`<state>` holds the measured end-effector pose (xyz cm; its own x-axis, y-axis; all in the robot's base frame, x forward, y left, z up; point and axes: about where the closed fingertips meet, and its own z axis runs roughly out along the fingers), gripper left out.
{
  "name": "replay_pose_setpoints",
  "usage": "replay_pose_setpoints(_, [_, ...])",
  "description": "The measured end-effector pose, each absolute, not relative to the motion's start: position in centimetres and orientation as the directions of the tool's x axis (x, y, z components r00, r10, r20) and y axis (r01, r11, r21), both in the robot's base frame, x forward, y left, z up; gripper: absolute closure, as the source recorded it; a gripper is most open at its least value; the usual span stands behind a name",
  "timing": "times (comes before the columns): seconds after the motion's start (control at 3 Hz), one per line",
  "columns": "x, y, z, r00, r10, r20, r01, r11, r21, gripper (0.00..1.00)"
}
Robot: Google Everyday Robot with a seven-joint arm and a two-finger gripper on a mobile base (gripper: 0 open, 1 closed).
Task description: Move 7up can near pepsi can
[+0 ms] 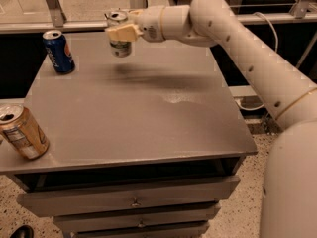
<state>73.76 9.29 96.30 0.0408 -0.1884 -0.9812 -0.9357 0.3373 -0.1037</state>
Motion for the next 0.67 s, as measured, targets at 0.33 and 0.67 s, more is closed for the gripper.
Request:
replay_pose_setpoints(0.33, [72.8,14.5,95.1,0.018,-0.193,-0.981,-0.964,0.257,-0.068,1.0])
replay_pose_setpoints(0.67, [72.0,18.0,93.1,-0.008,-0.206,-0.978,-0.978,0.205,-0.035,1.0])
